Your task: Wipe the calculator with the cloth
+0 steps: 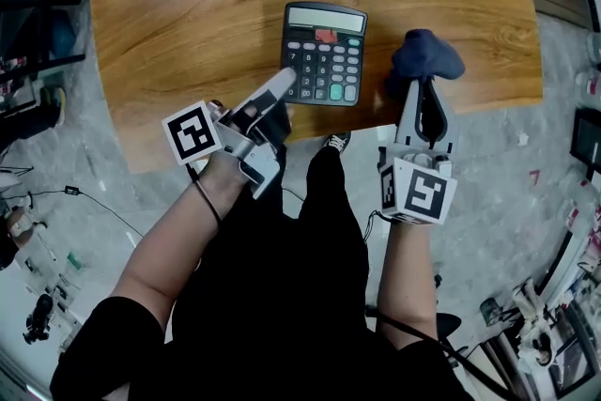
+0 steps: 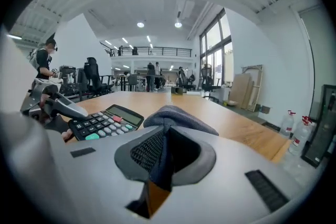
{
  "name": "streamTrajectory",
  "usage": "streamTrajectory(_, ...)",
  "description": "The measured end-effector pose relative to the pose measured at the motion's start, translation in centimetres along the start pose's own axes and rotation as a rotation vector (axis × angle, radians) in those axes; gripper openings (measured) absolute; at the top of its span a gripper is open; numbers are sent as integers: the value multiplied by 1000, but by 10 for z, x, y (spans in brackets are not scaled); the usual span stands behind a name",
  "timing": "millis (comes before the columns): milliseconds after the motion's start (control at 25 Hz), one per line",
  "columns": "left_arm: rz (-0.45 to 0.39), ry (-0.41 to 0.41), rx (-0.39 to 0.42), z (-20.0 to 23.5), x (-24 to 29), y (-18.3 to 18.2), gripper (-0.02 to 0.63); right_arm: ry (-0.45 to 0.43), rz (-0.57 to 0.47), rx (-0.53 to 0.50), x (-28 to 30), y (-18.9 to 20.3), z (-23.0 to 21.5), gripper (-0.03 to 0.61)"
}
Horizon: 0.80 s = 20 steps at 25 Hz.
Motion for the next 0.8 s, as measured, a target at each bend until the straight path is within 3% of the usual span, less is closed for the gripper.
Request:
streamTrajectory(200, 22, -62, 51, 17, -2, 7, 67, 10, 211, 12, 21, 33, 17, 38)
streamTrajectory(360, 30, -106, 142, 17, -3, 7, 69, 35, 304, -2, 27, 50, 22, 38)
streamTrajectory(520, 73, -204, 343, 14, 1, 13, 72, 54, 337, -50, 28, 56, 16, 38)
streamTrajectory(800, 148, -414, 671, 11, -2, 17, 101, 39, 323, -33, 24, 52, 14, 38)
Point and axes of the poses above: the fingertips, and each gripper's own axes: x forward along the fingers, z to its left, y out of its underside, the point moved 4 cm from there along -x, backward along the fingers, and after that the axes turned 10 degrees about x, right-handed, at the moved point
